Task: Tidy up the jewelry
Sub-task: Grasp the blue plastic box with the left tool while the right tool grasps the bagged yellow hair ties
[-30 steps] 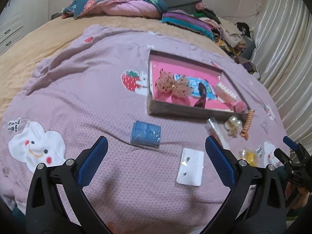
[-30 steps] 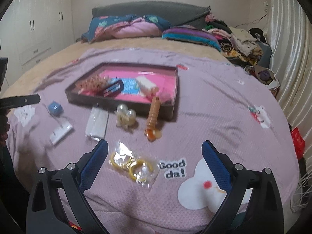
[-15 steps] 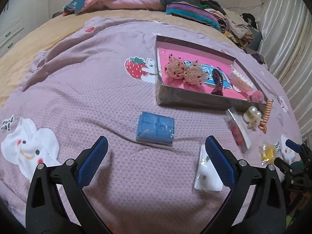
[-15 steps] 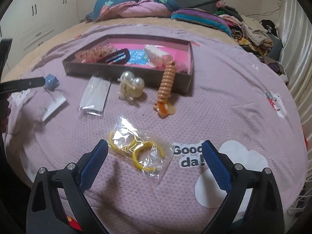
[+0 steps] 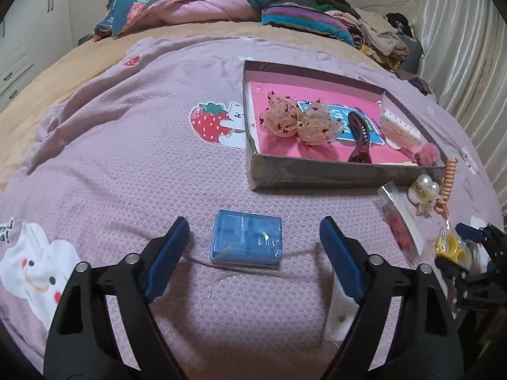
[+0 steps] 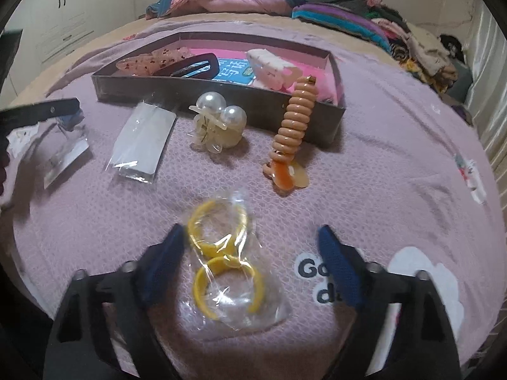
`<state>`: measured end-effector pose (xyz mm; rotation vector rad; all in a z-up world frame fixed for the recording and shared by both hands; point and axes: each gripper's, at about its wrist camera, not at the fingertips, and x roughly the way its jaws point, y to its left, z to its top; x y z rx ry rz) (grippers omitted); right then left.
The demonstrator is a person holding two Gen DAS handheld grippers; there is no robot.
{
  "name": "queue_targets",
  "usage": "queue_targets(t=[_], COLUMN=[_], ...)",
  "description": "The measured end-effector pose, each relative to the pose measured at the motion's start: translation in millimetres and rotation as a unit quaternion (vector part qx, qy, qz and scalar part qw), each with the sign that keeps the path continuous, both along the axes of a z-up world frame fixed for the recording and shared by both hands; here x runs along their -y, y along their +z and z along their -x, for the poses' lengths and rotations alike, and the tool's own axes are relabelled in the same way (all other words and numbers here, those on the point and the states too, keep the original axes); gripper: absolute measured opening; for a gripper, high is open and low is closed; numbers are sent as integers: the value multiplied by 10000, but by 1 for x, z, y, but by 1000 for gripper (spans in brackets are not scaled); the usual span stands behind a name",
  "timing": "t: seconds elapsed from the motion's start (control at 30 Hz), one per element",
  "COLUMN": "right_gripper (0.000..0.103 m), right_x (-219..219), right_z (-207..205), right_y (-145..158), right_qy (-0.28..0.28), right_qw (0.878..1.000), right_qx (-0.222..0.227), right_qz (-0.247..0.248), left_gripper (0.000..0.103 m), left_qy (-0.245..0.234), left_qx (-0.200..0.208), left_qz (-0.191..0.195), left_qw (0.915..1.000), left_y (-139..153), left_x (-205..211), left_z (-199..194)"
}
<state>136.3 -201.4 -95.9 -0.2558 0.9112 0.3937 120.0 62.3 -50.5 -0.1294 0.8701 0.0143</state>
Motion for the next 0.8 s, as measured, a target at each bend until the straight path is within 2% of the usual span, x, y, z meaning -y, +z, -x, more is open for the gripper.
queue_targets(t=[0.03, 0.1, 0.17, 0.23, 0.3, 0.4, 0.6, 0.8], right_gripper=[63, 39, 39, 38, 38, 38, 38, 38], right_x=[0, -2, -4, -3, 3, 12, 32, 45], right_z=[-1, 0, 3, 5, 4, 5, 5, 9], right_y=[0, 3, 4, 6, 9, 16, 29, 43], right_qy=[11, 118, 171, 158, 80, -63, -367, -553], right_qw=[10000, 9999, 9998, 9997, 9995, 9988, 9957, 9922], right_qx=[-19, 25, 88, 123, 126, 246, 435, 612], right_qz=[-54, -84, -52, -101, -271, -427, -737, -931], left_gripper=[71, 68, 62, 50, 48, 37, 36, 36], left_qy=[-2, 2, 5, 3, 2, 24, -67, -210], left_qx=[-33, -85, -131, -189, -225, -239, -207, 40], left_qz=[-7, -2, -21, -56, -74, -39, 44, 238], left_qw=[10000, 10000, 9999, 9998, 9997, 9997, 9998, 9995], left_y=[-2, -5, -8, -11, -13, -14, -8, 10], left_x=[0, -1, -2, -2, -2, -4, -1, 7], left_z=[-2, -5, -7, -9, -10, -10, -5, 10])
